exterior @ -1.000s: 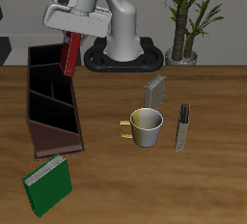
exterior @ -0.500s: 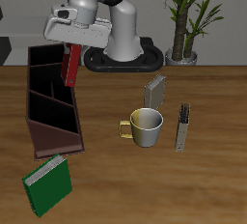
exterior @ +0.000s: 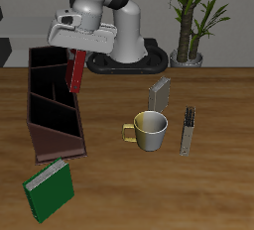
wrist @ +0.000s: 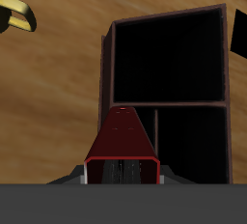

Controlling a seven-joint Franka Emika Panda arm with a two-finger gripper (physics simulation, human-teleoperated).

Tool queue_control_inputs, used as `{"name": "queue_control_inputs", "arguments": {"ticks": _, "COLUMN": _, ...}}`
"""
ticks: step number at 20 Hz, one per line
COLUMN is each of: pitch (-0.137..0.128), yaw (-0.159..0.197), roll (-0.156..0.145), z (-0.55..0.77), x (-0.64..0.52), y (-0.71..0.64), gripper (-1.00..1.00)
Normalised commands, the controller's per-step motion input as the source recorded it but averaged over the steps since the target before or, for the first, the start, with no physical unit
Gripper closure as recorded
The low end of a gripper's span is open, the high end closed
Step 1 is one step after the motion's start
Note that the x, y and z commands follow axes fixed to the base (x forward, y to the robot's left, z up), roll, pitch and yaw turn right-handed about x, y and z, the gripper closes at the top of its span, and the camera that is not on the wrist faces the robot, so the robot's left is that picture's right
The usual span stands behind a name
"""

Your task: Place the red book into the right desk caddy's front compartment

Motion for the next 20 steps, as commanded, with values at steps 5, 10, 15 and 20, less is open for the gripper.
{"name": "queue_control_inputs", "arguments": {"ticks": 5, "pitch": 0.016, "yaw": -0.007, "roll": -0.015, "z": -0.08, "x": -0.05, "y": -0.04, "gripper": 1.00}}
{"name": "queue_control_inputs", "arguments": {"ticks": 10, "pitch": 0.008, "yaw": -0.015, "roll": -0.034, "z": -0.08, "x": -0.08, "y": -0.15, "gripper": 1.00}}
{"name": "queue_control_inputs", "arguments": {"ticks": 15, "pitch": 0.016, "yaw": -0.013, "roll": -0.021, "z": -0.14, "x": 0.02, "y": -0.09, "gripper": 1.00}}
{"name": "queue_control_inputs", "arguments": {"ticks": 20, "pitch": 0.032, "yaw": -0.008, "roll": -0.011, "z": -0.20, "x": 0.06, "y": -0.04, "gripper": 1.00}}
